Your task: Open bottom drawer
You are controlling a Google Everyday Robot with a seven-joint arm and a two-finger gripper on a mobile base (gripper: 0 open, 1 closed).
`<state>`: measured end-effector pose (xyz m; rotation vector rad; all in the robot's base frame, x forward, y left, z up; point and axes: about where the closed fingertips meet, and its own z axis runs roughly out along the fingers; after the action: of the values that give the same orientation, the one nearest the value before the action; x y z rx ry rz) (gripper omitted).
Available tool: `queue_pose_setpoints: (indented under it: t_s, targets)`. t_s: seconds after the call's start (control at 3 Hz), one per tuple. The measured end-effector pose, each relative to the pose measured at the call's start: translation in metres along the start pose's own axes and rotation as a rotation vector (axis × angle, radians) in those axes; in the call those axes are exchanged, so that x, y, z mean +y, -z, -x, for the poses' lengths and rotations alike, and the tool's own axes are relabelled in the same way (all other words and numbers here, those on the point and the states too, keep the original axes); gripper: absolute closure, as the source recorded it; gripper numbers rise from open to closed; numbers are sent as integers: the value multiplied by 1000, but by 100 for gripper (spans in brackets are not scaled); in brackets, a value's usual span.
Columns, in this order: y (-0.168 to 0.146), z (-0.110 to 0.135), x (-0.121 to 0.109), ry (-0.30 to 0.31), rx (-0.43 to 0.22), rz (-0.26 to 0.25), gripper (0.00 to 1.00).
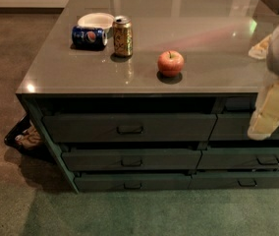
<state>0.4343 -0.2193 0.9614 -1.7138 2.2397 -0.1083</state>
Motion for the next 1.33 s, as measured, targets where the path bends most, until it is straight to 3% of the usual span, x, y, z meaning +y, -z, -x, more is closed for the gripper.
queue_pose_setpoints:
  t_s: [1.0, 1.33]
  targets:
    - [-147, -48, 85, -69, -109, 109, 0]
    - [-152, -49, 86, -63, -101, 109, 0]
